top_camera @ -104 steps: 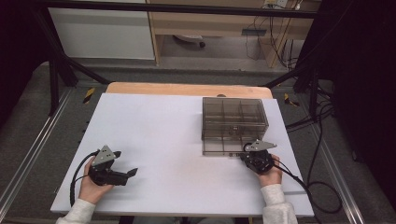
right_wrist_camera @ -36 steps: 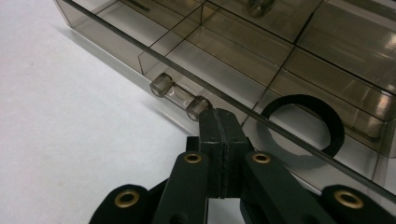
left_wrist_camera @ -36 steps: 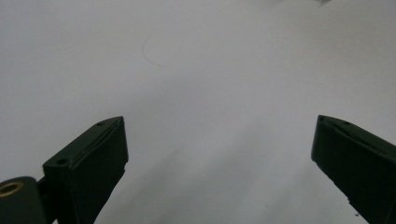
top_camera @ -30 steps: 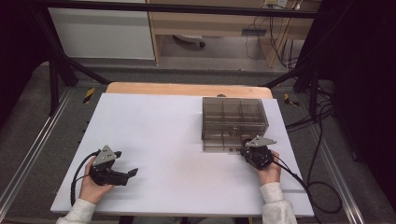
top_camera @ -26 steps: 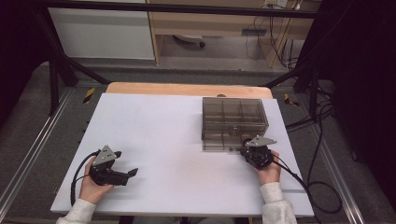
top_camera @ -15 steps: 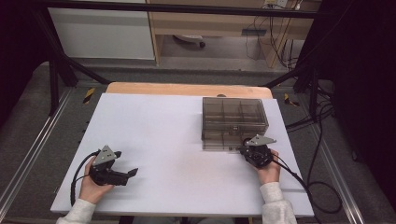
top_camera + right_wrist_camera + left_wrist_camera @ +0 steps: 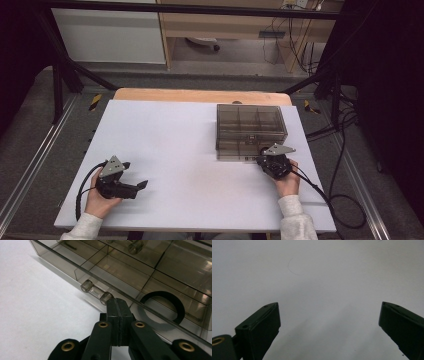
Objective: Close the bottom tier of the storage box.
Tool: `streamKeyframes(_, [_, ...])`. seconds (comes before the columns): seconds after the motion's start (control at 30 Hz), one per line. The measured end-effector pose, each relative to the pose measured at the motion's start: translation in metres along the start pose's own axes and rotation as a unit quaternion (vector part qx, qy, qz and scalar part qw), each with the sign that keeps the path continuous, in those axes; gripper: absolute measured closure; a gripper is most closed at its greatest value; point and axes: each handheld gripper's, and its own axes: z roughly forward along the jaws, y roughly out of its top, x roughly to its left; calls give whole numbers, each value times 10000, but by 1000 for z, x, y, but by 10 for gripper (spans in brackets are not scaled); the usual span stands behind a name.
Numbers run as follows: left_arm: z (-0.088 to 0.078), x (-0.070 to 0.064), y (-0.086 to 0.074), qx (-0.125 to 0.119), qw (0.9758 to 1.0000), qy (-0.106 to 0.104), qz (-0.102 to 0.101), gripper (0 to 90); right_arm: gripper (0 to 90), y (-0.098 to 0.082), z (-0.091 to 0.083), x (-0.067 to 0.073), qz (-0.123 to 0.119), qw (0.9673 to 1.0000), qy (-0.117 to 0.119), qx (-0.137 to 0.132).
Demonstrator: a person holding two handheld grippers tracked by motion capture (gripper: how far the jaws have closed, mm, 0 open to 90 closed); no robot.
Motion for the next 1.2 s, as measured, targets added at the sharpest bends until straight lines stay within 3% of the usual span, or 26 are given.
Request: streamKeyframes(1.2, [0, 0, 0, 9, 10000, 5, -4, 35, 900, 4, 4, -4, 3, 10000, -73, -51])
